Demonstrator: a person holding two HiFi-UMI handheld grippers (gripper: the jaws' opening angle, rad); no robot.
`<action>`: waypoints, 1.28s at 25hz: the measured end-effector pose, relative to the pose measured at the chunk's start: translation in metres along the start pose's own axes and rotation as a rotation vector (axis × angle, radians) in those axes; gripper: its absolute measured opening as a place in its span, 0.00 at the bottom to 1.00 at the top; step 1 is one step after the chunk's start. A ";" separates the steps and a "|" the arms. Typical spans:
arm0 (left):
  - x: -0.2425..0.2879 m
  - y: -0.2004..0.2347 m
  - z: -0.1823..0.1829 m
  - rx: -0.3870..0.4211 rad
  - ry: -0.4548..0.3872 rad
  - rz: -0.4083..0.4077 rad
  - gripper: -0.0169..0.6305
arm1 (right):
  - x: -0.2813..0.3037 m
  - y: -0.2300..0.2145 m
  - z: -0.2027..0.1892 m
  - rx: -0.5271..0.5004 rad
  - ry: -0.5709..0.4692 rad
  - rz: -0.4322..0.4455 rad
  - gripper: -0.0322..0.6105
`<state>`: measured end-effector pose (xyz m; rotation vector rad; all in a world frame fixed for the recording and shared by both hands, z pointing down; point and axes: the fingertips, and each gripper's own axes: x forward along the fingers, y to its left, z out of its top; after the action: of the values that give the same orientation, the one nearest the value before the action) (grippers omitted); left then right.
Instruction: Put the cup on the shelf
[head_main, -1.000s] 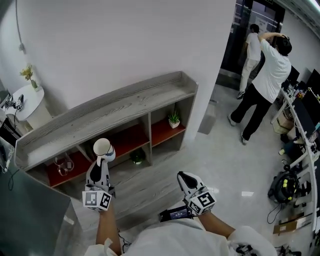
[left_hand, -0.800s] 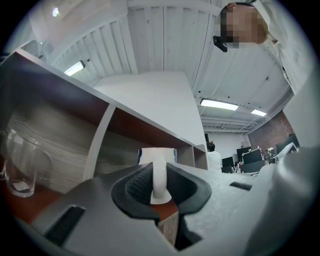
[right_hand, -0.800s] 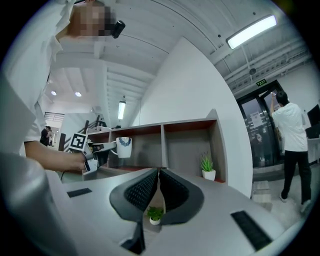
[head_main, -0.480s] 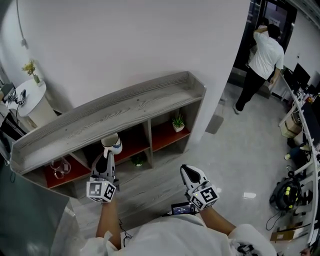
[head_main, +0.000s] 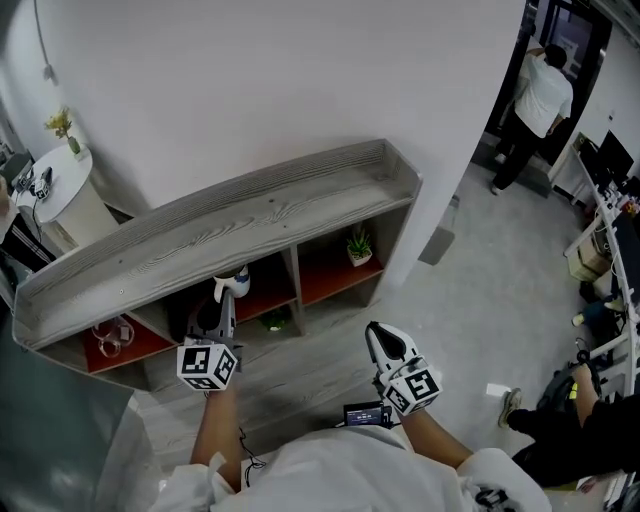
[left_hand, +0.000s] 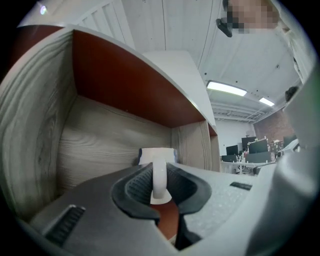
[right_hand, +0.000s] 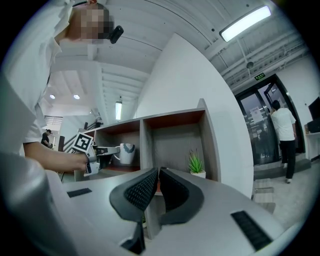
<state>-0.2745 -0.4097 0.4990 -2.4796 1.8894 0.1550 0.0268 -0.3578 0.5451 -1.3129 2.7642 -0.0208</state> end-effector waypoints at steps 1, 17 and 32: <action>0.003 -0.001 -0.002 0.008 0.014 0.001 0.12 | 0.001 -0.002 -0.001 0.001 0.002 0.001 0.11; 0.014 0.000 -0.015 0.068 0.136 0.033 0.12 | 0.007 -0.011 -0.006 0.017 0.005 0.025 0.11; 0.003 0.002 -0.027 0.094 0.230 0.065 0.13 | 0.013 0.000 -0.005 0.030 0.001 0.068 0.11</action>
<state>-0.2738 -0.4148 0.5259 -2.4671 2.0089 -0.2224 0.0185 -0.3683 0.5493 -1.2113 2.7964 -0.0580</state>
